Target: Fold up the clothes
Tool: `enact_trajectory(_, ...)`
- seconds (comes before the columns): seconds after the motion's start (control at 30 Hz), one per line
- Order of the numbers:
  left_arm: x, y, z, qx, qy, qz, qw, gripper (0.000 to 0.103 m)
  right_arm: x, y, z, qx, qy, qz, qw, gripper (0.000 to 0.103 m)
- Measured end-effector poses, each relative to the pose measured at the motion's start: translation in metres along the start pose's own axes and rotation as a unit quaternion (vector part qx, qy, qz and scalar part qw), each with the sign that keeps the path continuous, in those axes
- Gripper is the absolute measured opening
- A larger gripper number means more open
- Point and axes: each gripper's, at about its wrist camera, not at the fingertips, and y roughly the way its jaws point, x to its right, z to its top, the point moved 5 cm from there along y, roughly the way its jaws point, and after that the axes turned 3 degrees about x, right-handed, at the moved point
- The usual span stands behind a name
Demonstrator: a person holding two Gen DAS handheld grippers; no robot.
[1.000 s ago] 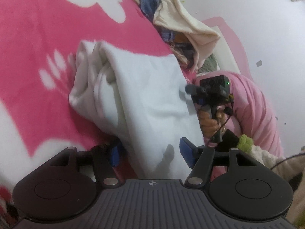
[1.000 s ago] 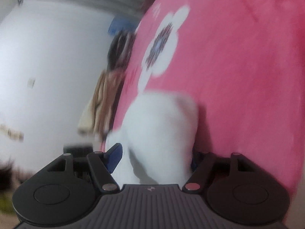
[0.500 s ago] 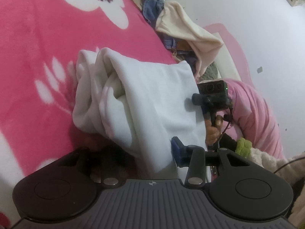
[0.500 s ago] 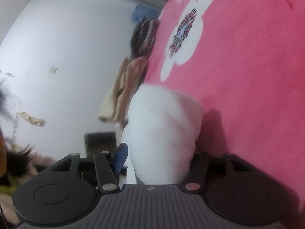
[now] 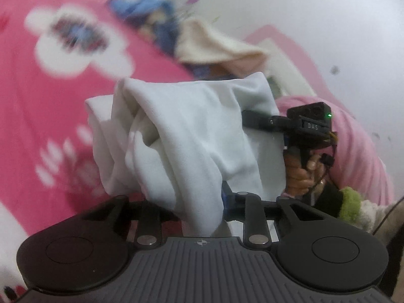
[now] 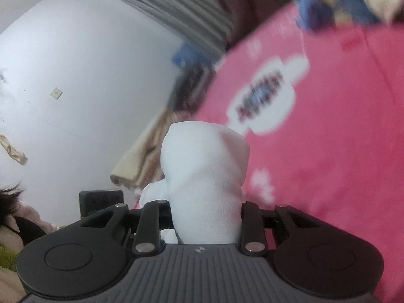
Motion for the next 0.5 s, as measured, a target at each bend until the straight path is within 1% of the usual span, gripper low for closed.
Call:
enact_trajectory(0.13, 0.024, -0.032, 0.007, 0.042, 0.036, -0.019, 0.9983, 0.025, -0.062, -0.033, 0.0, 0.054, -0.055, -0.033, 0.996, 0.027)
enact_trajectory(0.2, 0.037, -0.051, 0.014, 0.067, 0.066, -0.02, 0.9954, 0.024, -0.094, -0.042, 0.001, 0.079, -0.085, -0.048, 0.992, 0.027)
enact_trajectory(0.27, 0.045, -0.076, 0.022, 0.097, 0.086, -0.017, 0.9914, 0.024, -0.125, -0.043, 0.004, 0.1, -0.118, -0.047, 0.987, 0.026)
enact_trajectory(0.33, 0.05, -0.103, 0.031, 0.13, 0.102, -0.003, 0.9863, 0.024, -0.157, -0.04, 0.008, 0.116, -0.149, -0.036, 0.981, 0.026)
enact_trajectory(0.43, 0.056, -0.148, 0.04, 0.174, 0.113, 0.025, 0.978, 0.024, -0.197, -0.019, 0.015, 0.12, -0.174, 0.009, 0.977, 0.026)
enact_trajectory(0.5, 0.054, -0.182, 0.047, 0.2, 0.108, 0.049, 0.9727, 0.023, -0.222, -0.001, 0.021, 0.117, -0.186, 0.041, 0.975, 0.026)
